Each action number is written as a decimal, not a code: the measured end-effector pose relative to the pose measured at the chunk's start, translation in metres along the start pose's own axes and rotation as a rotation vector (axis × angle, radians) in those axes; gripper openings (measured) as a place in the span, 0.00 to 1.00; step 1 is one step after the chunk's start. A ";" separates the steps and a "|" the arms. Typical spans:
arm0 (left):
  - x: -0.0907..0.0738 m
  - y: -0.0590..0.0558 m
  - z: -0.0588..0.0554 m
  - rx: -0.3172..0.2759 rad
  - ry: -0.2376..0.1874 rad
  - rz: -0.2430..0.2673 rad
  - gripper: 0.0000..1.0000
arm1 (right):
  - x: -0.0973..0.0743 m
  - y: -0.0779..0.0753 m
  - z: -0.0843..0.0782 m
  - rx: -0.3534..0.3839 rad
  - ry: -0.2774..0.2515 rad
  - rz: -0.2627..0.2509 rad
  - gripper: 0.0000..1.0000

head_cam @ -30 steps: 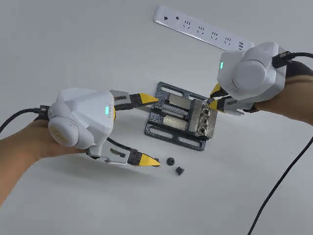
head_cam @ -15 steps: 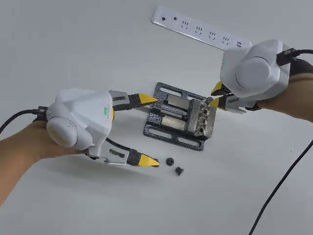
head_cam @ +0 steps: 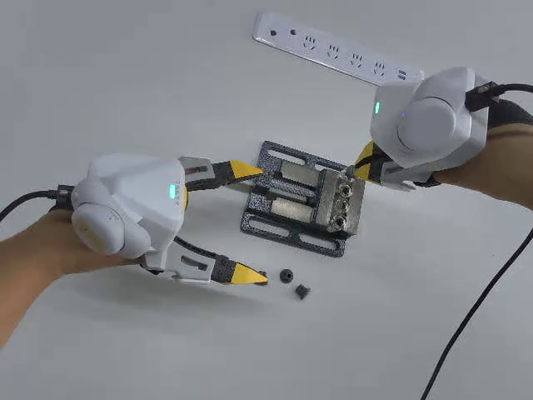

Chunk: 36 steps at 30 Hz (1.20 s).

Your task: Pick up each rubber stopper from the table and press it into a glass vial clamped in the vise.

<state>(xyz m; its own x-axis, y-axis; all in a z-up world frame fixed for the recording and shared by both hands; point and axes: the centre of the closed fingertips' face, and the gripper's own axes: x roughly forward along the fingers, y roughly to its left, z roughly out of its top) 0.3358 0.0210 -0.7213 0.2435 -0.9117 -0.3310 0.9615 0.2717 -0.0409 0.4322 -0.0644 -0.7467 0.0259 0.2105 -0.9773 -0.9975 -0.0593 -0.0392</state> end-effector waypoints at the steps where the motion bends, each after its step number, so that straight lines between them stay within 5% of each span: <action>1: 0.000 0.000 0.000 -0.001 -0.001 0.000 0.72 | 0.000 0.000 0.000 0.000 0.000 0.000 0.03; 36: -0.001 0.000 0.002 0.001 -0.001 0.000 0.71 | 0.003 0.002 0.002 -0.018 0.027 0.034 0.03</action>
<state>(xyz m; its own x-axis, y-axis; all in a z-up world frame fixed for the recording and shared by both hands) 0.3360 0.0215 -0.7192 0.2431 -0.9121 -0.3302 0.9617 0.2710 -0.0405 0.4304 -0.0622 -0.7495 -0.0059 0.1814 -0.9834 -0.9964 -0.0837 -0.0095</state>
